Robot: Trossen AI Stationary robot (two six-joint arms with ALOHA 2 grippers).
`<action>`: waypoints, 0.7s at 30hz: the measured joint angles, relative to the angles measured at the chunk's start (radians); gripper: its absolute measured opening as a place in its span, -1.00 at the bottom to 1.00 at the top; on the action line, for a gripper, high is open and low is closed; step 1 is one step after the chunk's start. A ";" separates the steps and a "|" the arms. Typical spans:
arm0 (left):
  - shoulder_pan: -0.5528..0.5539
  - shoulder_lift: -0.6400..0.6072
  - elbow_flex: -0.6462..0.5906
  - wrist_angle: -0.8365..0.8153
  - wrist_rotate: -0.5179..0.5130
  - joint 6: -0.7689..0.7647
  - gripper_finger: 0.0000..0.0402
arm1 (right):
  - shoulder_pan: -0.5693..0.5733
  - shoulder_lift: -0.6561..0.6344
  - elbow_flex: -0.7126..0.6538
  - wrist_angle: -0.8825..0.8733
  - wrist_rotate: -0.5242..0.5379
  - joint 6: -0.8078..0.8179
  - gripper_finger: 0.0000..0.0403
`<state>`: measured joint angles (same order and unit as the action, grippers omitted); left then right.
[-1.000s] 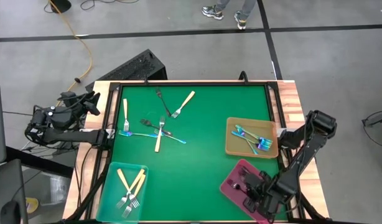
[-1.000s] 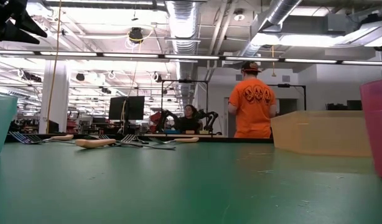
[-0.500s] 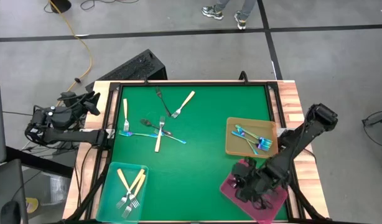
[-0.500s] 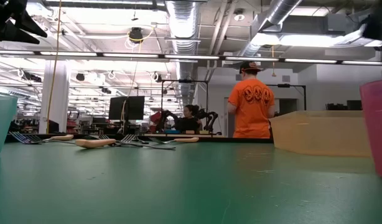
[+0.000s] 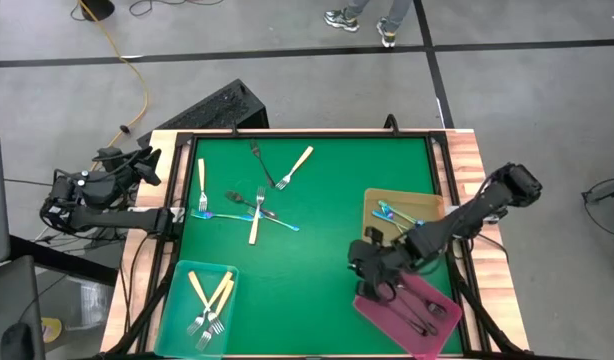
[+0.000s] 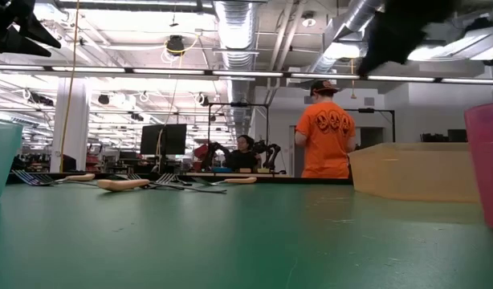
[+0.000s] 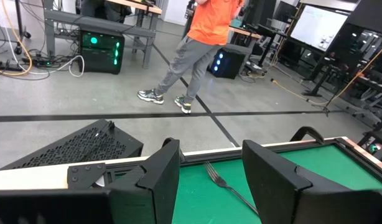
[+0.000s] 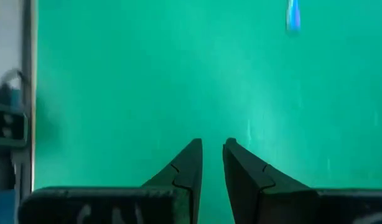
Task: Sort silverware by color (type)
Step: Put the yellow fork into the blue bin
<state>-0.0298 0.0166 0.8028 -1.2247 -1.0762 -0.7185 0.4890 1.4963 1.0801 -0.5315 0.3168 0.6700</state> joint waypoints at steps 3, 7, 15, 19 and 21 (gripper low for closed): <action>0.000 0.000 0.000 0.000 0.000 0.000 -0.21 | -0.050 0.000 0.000 0.106 -0.002 -0.113 -0.56; 0.000 0.000 0.000 0.000 0.000 0.000 -0.21 | -0.120 0.010 0.000 0.250 -0.011 -0.248 -0.50; 0.000 0.000 0.000 0.000 0.000 0.000 -0.21 | -0.242 0.054 -0.002 0.492 -0.049 -0.430 -0.12; 0.000 0.000 0.000 0.000 -0.001 0.000 -0.21 | -0.293 0.099 -0.001 0.649 -0.058 -0.502 0.07; 0.000 0.000 0.000 0.000 0.000 0.000 -0.21 | -0.312 0.146 0.006 0.747 -0.057 -0.538 0.13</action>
<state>-0.0299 0.0170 0.8032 -1.2251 -1.0767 -0.7185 0.1772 1.6421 1.0863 0.2155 0.2596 0.1321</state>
